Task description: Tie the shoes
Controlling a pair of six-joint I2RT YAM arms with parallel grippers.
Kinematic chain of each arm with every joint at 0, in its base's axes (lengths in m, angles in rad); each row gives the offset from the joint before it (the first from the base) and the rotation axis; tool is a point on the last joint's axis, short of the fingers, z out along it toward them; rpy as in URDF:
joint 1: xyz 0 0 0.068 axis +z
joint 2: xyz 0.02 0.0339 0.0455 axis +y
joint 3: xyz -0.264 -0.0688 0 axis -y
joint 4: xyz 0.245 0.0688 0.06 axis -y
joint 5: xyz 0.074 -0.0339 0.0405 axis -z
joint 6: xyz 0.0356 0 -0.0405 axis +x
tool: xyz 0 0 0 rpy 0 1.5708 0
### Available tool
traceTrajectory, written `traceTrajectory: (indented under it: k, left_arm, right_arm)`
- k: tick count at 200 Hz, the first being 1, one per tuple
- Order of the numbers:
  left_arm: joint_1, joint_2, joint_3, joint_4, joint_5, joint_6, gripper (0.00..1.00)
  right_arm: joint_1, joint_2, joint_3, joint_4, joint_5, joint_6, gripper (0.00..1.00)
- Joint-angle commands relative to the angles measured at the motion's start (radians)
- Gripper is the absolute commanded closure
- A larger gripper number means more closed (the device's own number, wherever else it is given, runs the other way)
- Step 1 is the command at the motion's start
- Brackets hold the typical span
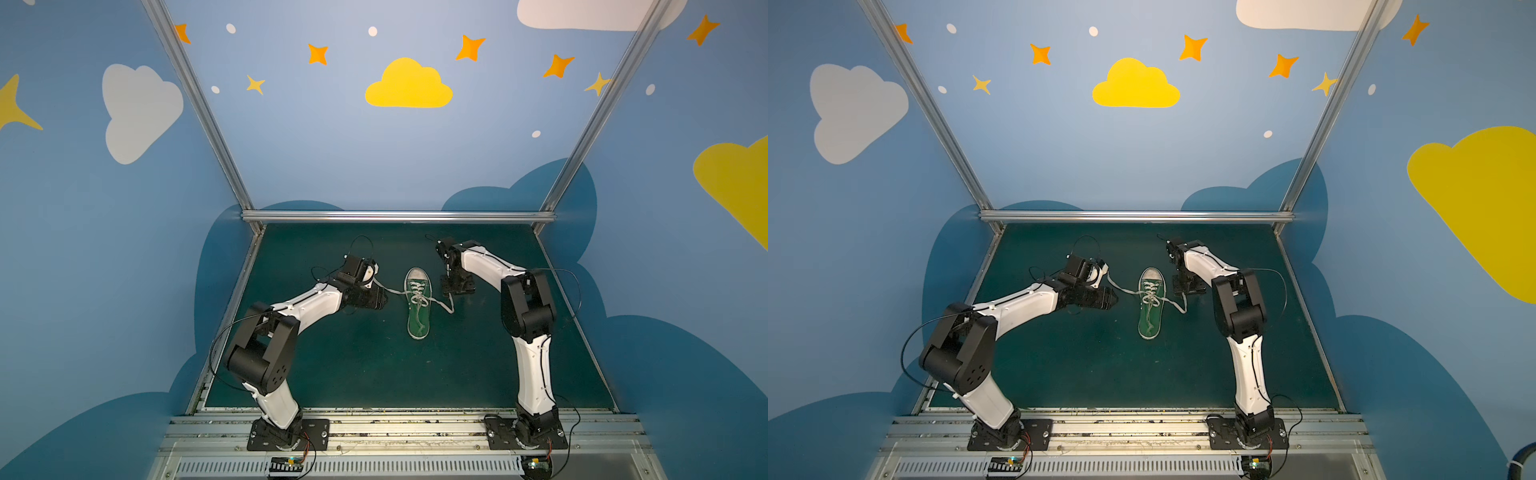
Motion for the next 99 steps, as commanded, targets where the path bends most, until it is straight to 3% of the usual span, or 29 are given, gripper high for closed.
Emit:
traceTrajectory:
  k: [1, 44, 99]
  left_arm:
    - [0.004, -0.032, -0.017, -0.008, 0.015, -0.007, 0.34]
    - [0.004, -0.033, -0.026, 0.003, 0.029, -0.006, 0.34]
    - [0.004, -0.046, -0.031, 0.002, 0.035, -0.013, 0.34]
  right_arm:
    - [-0.052, -0.081, -0.166, -0.057, 0.047, 0.070, 0.38]
    - [-0.063, -0.283, -0.409, -0.063, -0.016, 0.122, 0.38]
    - [-0.020, -0.419, -0.426, -0.093, -0.192, 0.095, 0.39]
